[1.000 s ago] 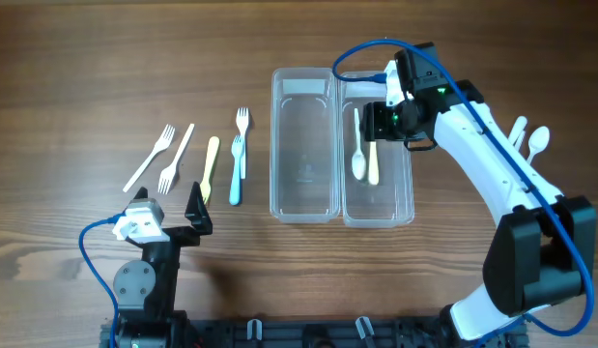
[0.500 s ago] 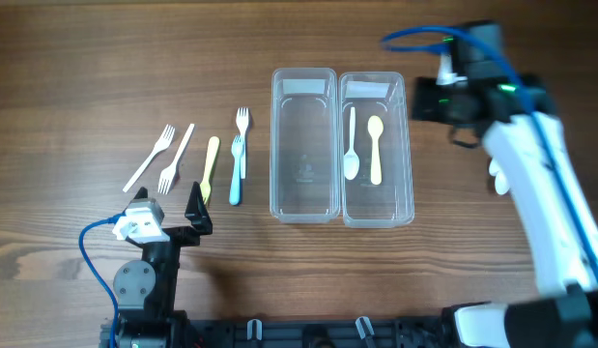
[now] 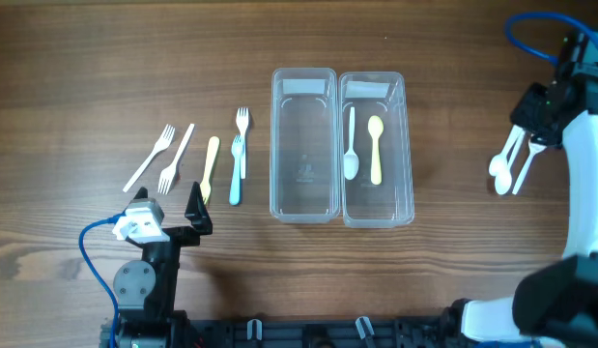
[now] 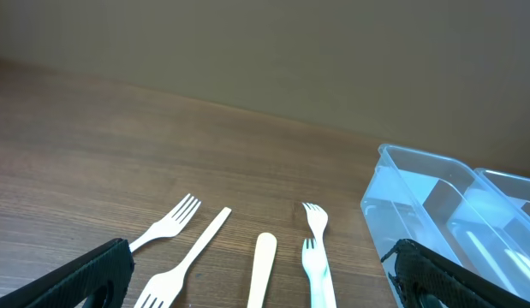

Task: Pack container
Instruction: 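Move the right gripper over the remaining white spoons, then lower the right gripper and grasp a white spoon from the pile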

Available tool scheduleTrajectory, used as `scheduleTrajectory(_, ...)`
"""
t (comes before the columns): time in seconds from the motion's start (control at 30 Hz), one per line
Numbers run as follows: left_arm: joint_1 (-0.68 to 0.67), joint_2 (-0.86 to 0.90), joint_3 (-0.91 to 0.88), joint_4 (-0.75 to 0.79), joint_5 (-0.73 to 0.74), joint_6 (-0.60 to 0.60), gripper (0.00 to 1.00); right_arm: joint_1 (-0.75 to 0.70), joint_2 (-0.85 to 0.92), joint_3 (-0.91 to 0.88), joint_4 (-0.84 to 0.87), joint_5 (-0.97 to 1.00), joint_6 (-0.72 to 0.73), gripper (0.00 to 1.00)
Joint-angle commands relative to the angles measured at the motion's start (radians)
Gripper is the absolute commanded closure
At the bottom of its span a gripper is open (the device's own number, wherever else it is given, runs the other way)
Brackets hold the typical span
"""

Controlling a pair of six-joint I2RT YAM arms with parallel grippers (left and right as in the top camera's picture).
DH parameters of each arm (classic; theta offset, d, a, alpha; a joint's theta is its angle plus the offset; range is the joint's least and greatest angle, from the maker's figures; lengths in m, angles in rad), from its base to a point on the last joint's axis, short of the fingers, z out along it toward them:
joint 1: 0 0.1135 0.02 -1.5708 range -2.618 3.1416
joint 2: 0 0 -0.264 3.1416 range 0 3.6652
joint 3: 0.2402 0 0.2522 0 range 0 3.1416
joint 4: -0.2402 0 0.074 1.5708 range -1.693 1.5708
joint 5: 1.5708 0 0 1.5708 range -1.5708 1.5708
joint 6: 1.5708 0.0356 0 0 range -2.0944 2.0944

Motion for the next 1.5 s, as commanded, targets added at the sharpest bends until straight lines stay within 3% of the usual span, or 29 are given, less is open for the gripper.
scheduleTrajectory(0.0,-0.004,0.000,0.007,-0.018,-0.006,-0.016,0.00,-0.020,0.083,-0.009,0.023,-0.009,0.015,0.54)
scheduleTrajectory(0.1,-0.004,0.000,0.007,-0.018,-0.006,-0.016,0.00,-0.019,0.148,-0.009,0.050,-0.008,0.040,0.56)
scheduleTrajectory(0.27,-0.004,0.000,0.007,-0.018,-0.006,-0.016,0.00,-0.019,0.240,-0.009,0.082,-0.017,0.075,0.73)
scheduleTrajectory(0.53,-0.004,0.000,0.007,-0.018,-0.006,-0.016,0.00,-0.021,0.319,-0.009,0.113,-0.023,0.092,0.70)
scheduleTrajectory(0.7,-0.004,0.000,0.007,-0.018,-0.006,-0.016,0.00,-0.024,0.344,-0.011,0.141,-0.027,0.093,0.63)
scheduleTrajectory(1.0,-0.004,0.000,0.007,-0.018,-0.006,-0.016,0.00,-0.054,0.394,-0.011,0.177,-0.135,0.092,0.62)
scheduleTrajectory(1.47,-0.004,0.000,0.007,-0.018,-0.006,-0.016,0.00,-0.087,0.416,-0.055,0.229,-0.137,0.063,0.62)
